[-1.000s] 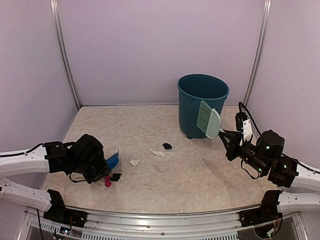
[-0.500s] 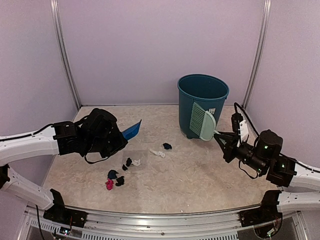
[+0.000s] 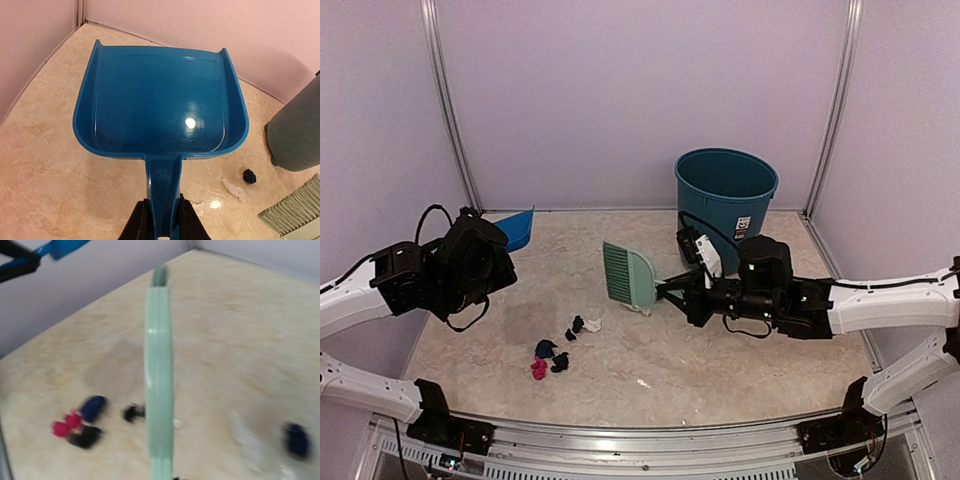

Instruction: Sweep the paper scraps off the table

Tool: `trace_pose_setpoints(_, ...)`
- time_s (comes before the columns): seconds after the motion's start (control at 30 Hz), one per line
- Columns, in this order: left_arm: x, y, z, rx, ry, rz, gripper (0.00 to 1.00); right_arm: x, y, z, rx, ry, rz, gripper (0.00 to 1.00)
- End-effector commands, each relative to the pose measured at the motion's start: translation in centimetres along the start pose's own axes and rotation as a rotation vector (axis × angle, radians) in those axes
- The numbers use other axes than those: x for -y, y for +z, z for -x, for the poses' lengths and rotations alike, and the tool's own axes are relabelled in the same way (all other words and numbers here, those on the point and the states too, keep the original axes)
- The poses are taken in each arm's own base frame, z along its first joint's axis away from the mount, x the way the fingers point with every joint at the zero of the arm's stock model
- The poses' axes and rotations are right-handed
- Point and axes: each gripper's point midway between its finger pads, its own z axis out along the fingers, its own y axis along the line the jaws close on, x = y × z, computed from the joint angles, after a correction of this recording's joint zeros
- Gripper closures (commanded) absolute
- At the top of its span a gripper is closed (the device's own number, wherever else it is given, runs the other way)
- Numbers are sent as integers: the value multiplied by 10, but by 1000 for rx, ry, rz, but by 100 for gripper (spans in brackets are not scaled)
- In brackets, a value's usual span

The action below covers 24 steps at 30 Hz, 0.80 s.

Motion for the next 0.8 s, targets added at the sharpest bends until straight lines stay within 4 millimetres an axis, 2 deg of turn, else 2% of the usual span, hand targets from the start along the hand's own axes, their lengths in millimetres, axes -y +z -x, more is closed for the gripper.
trace_pose_setpoints(0.0, -37, -5, 8, 80, 89, 136, 100, -39, 47, 17, 1, 46, 98, 100)
trace_pose_setpoints(0.13, -48, -10, 11, 99, 97, 153, 100, -55, 95, 8, -64, 85, 114, 100)
trace_pose_setpoints(0.2, -55, -13, 13, 116, 101, 164, 100, -62, 118, 10, -82, 99, 111, 100)
trace_pose_setpoints(0.27, -61, -15, 14, 128, 106, 171, 100, -62, 139, 2, -115, 115, 88, 100)
trace_pose_setpoints(0.3, -62, -16, 14, 130, 103, 167, 100, -61, 152, -11, -150, 121, 77, 100)
trace_pose_setpoints(0.43, -58, -19, 16, 128, 99, 131, 100, -62, 184, -32, -220, 152, 70, 100)
trace_pose_setpoints(0.53, -54, -20, 16, 128, 99, 114, 100, -58, 198, -51, -277, 171, 48, 100)
trace_pose_setpoints(0.6, -52, -19, 14, 120, 107, 106, 100, -51, 201, -61, -303, 175, 3, 100)
trace_pose_setpoints(0.77, -47, -15, 8, 104, 119, 85, 100, -19, 187, -78, -330, 169, -168, 100)
